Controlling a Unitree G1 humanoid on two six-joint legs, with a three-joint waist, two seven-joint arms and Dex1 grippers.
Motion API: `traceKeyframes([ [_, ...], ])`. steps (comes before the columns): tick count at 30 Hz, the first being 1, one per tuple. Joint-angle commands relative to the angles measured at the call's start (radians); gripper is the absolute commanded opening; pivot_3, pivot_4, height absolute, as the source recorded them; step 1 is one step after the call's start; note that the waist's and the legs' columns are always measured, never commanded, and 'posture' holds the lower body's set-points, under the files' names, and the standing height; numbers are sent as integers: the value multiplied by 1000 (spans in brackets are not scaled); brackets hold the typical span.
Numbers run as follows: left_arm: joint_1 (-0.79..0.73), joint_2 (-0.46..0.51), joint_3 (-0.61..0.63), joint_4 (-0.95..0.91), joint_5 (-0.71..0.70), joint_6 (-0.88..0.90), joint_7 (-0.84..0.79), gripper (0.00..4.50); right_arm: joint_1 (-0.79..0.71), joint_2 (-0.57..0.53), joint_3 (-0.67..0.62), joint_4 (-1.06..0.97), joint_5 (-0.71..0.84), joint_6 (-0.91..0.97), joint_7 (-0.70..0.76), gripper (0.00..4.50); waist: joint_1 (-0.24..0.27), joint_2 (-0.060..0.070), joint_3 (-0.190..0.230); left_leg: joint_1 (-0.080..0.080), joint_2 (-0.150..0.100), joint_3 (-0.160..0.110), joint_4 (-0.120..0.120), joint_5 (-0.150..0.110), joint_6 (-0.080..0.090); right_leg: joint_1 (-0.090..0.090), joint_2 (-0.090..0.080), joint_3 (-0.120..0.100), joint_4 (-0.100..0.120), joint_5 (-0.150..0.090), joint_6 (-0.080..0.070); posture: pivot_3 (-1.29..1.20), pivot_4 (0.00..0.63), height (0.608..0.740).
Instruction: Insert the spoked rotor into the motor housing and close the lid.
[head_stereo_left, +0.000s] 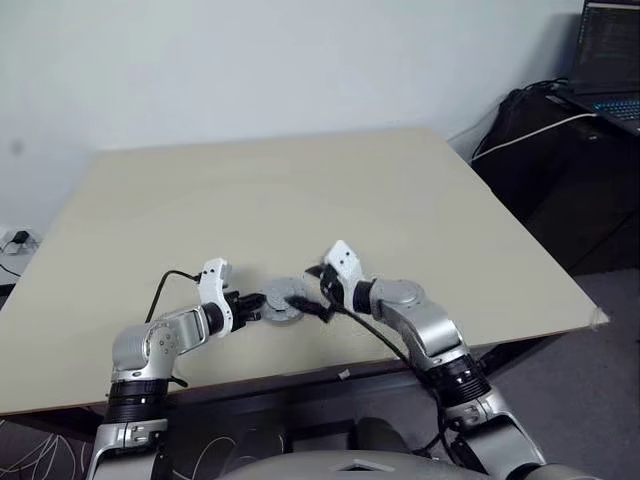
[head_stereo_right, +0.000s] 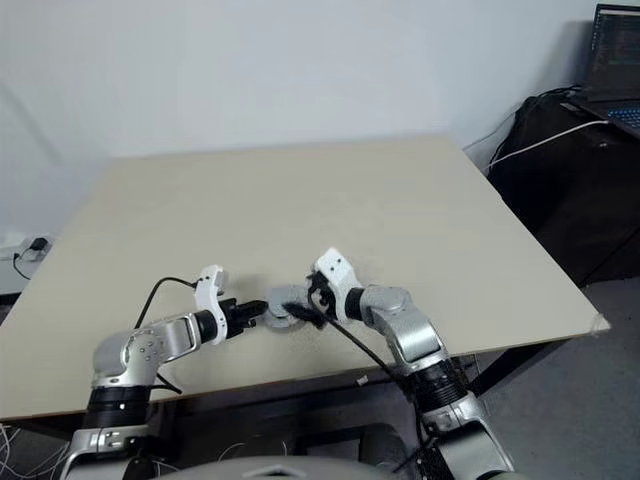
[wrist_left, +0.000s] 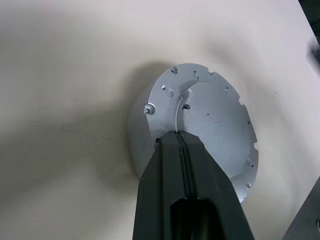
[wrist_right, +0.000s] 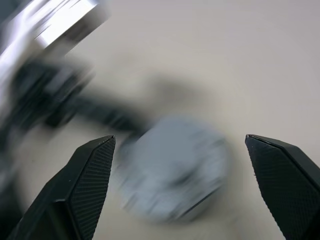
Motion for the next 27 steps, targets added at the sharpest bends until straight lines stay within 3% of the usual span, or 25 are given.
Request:
traceKeyframes([
  [1,3,-9,-46,15,4,20,-20,0,-36,27,-110,10,53,139,-106,4462,4,0,0,0,0,0,0,0,0,0,0,0,0,0,0,0,0,740],
  [7,6,-6,-44,11,10,18,-28,0,-32,75,-181,18,147,369,-160,4462,7,1,0,-2,-2,0,-1,0,4,-2,-1,0,-1,2,-7,0,0,740],
  [13,13,-6,-41,2,11,18,-29,0,-43,115,-246,67,230,512,-172,4462,6,1,0,-2,-2,0,-1,-1,3,-2,-1,0,-1,-1,-2,0,0,740],
  [27,21,-3,-37,-11,8,19,-32,0,-111,153,-351,241,284,475,-231,4462,-5,1,0,-1,-2,0,-1,-1,3,-2,-1,0,-1,-1,-2,0,0,740],
])
